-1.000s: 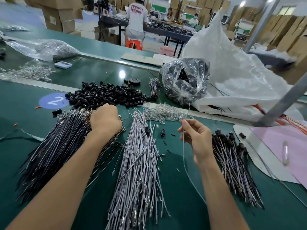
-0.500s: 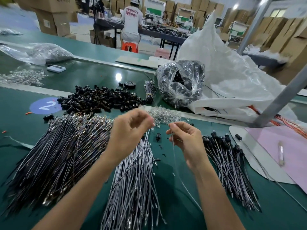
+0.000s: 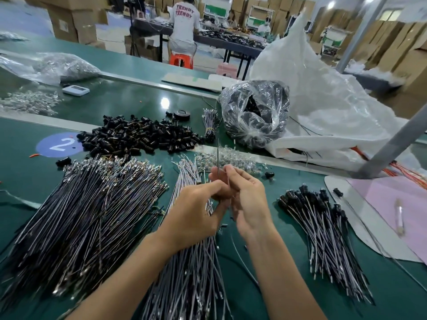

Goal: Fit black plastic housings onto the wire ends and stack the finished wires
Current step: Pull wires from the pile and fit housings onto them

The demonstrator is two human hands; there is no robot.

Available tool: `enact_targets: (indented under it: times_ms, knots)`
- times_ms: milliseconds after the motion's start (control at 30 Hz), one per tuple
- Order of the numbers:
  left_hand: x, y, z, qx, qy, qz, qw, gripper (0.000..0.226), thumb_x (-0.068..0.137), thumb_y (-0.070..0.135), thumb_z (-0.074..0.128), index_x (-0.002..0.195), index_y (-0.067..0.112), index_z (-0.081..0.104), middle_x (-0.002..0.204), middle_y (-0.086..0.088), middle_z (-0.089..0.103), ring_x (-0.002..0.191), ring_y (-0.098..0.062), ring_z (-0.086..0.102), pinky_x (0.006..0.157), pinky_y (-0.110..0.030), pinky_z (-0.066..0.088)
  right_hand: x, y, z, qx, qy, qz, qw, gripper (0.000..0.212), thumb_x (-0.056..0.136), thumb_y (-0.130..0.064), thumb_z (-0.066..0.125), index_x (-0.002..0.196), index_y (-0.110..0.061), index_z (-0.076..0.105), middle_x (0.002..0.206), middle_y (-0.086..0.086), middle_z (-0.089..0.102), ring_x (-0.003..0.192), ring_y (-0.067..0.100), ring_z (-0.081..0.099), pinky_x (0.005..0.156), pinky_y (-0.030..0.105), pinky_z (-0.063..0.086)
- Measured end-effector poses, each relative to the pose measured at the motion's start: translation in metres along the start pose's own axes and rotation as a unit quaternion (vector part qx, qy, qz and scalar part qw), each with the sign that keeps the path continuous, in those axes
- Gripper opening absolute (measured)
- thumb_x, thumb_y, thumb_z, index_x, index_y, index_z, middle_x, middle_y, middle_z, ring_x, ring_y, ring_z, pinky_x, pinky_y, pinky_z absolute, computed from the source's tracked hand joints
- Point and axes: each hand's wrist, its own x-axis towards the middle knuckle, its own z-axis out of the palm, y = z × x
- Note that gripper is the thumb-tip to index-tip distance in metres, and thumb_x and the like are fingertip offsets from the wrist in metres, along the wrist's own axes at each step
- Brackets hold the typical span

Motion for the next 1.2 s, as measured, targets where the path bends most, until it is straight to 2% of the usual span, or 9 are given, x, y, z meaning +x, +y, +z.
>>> enact_targets:
  times_ms: [100,167,333,433,533,700,933,1033,1200]
  knots:
    - [-0.002,-0.004,0.002,0.028,-0.021,0.005,0.999,0.016,0.078,-0.004,0.069,0.091,0.006,0.069,0.088,0.001,0.074,0.078,-0.011,0.068,0.075,-0.025,0.056,-0.001,0.0,0.003,-0.002,-0.013,0.009,1.0,0.015,0.095,-0.013,0.059,0.098,0.0,0.066,0.085,0.012,0.074,0.073,0.02,0.07,0.063,0.031,0.058]
    - [-0.002,-0.006,0.002,0.036,-0.032,0.005,0.999,0.015,0.077,-0.002,0.062,0.089,0.005,0.069,0.084,-0.001,0.073,0.075,-0.018,0.068,0.069,-0.035,0.056,-0.002,0.0,0.003,-0.016,-0.012,0.008,1.0,0.011,0.094,-0.013,0.061,0.09,-0.005,0.067,0.077,0.008,0.072,0.067,0.018,0.068,0.065,0.032,0.056]
    - [-0.002,-0.001,0.002,-0.034,-0.038,-0.004,0.999,0.027,0.076,-0.005,0.06,0.096,0.011,0.07,0.088,0.005,0.073,0.074,-0.009,0.068,0.07,-0.025,0.057,-0.001,-0.002,-0.002,-0.002,0.021,-0.034,0.999,0.007,0.09,-0.011,0.063,0.086,-0.008,0.066,0.07,0.002,0.068,0.06,0.01,0.061,0.056,0.023,0.053]
    - [-0.001,0.0,-0.003,-0.04,0.057,-0.026,0.997,0.029,0.08,-0.004,0.058,0.098,0.014,0.072,0.088,0.015,0.07,0.068,-0.008,0.069,0.062,-0.023,0.058,0.003,-0.008,-0.011,-0.016,0.077,-0.103,0.992,0.006,0.092,-0.008,0.062,0.086,-0.006,0.064,0.066,0.001,0.068,0.054,0.007,0.055,0.053,0.017,0.049]
    - [0.013,-0.014,-0.007,0.065,0.155,-0.105,0.98,0.028,0.084,-0.004,0.058,0.093,0.017,0.073,0.082,0.012,0.071,0.066,-0.008,0.068,0.058,-0.028,0.058,0.006,-0.008,-0.022,-0.129,0.137,-0.176,0.966,0.008,0.093,-0.009,0.063,0.085,-0.011,0.064,0.066,-0.001,0.069,0.049,0.006,0.049,0.05,0.017,0.042]
    - [0.057,-0.058,0.001,0.239,0.03,-0.234,0.942,0.036,0.089,-0.001,0.058,0.12,0.015,0.067,0.114,-0.004,0.07,0.11,-0.02,0.06,0.093,-0.034,0.051,0.004,0.001,-0.025,-0.337,0.169,-0.27,0.886,0.017,0.092,-0.015,0.067,0.08,-0.027,0.063,0.069,-0.007,0.071,0.054,0.0,0.059,0.056,0.017,0.047]
    - [0.085,-0.103,-0.03,0.435,-0.079,-0.304,0.844,0.038,0.086,-0.003,0.054,0.119,0.012,0.063,0.116,-0.01,0.062,0.112,-0.031,0.054,0.087,-0.04,0.045,0.001,0.001,-0.025,-0.373,0.147,-0.294,0.868,0.02,0.092,-0.013,0.067,0.079,-0.027,0.061,0.072,-0.007,0.07,0.056,0.003,0.06,0.054,0.014,0.046]
    - [0.084,-0.111,-0.036,0.429,-0.088,-0.295,0.849,0.032,0.083,-0.013,0.053,0.105,0.006,0.065,0.11,-0.013,0.061,0.102,-0.035,0.06,0.07,-0.039,0.043,0.001,0.003,-0.024,-0.374,0.135,-0.291,0.87,0.021,0.092,-0.011,0.066,0.079,-0.026,0.061,0.071,-0.007,0.07,0.058,0.002,0.061,0.056,0.015,0.048]
    - [0.088,-0.12,-0.042,0.39,-0.066,-0.297,0.869,0.025,0.08,-0.017,0.054,0.098,-0.002,0.063,0.107,-0.019,0.059,0.096,-0.039,0.06,0.073,-0.041,0.046,0.001,0.003,-0.024,-0.378,0.123,-0.294,0.869,0.022,0.092,-0.01,0.067,0.079,-0.027,0.061,0.072,-0.007,0.07,0.061,0.003,0.063,0.06,0.014,0.05]
